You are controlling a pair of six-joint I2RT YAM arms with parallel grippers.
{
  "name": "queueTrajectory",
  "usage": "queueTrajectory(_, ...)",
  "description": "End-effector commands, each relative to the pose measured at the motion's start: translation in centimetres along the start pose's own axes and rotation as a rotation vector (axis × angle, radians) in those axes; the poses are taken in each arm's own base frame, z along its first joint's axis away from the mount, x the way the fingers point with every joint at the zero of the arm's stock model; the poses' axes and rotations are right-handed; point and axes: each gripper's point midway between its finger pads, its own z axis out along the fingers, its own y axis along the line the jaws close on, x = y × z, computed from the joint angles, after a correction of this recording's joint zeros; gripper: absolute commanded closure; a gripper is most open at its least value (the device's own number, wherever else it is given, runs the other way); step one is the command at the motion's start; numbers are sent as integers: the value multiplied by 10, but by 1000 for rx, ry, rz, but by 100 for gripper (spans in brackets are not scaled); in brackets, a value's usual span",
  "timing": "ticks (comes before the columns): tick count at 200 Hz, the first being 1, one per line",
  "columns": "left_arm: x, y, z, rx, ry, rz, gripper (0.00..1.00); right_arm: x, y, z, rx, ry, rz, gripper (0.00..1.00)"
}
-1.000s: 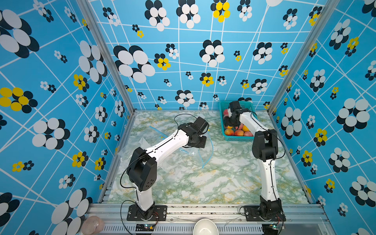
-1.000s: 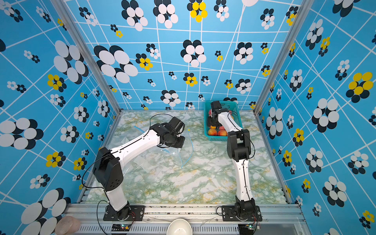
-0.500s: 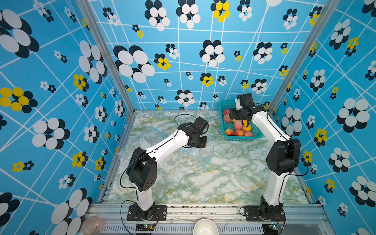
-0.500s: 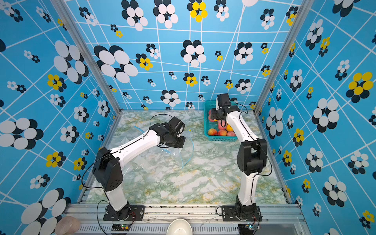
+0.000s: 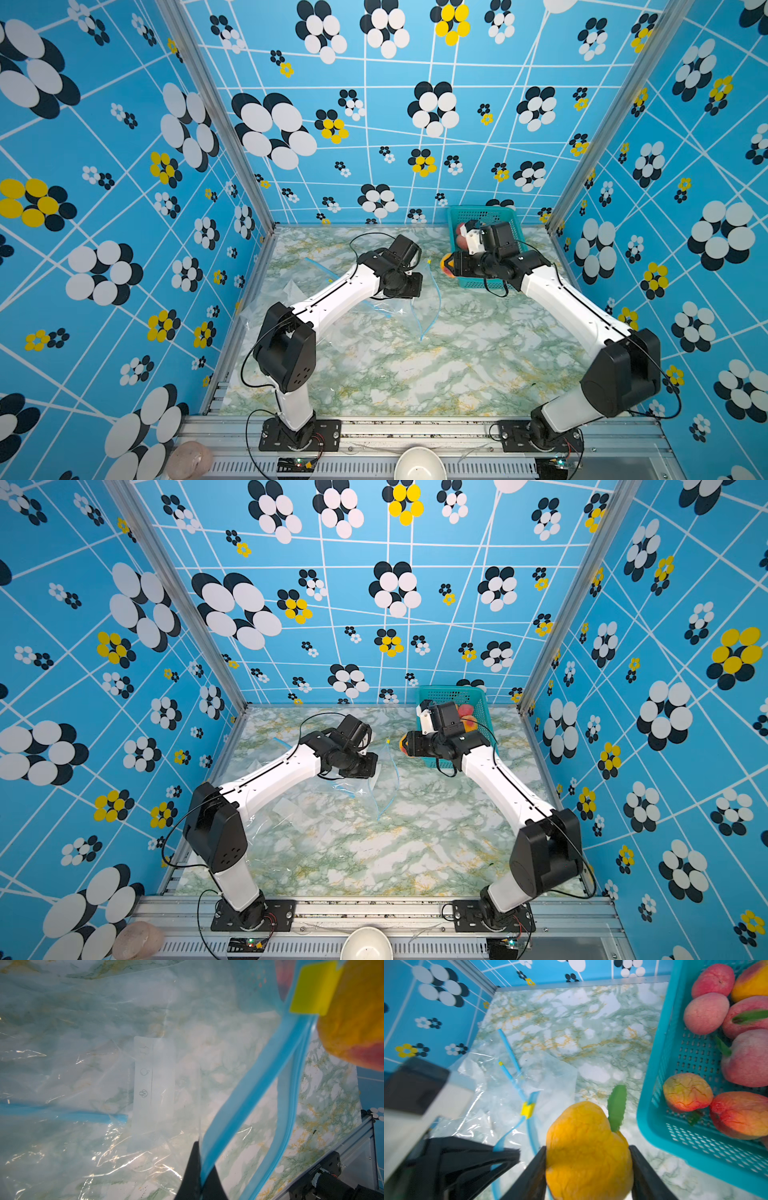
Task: Place the peach in a zip-top bag and seal the zipper
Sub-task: Place the peach in the zipper food storage bag.
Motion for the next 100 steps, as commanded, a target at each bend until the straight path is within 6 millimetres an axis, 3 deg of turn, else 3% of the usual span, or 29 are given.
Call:
queueTrajectory(1, -4, 2, -2, 18, -8, -28, 100, 7, 24, -22, -99, -39, 42, 42)
queueTrajectory(24, -7, 2, -2, 24, -11, -39, 100, 32, 50, -34, -206, -22, 64, 41)
queueTrajectory(46, -10, -5, -5, 48, -15, -41, 100, 56, 72, -29, -295, 12, 89, 41)
queueTrajectory(100, -13, -16, -18, 87, -26, -32, 100, 83, 64, 25, -305, 53, 216, 42)
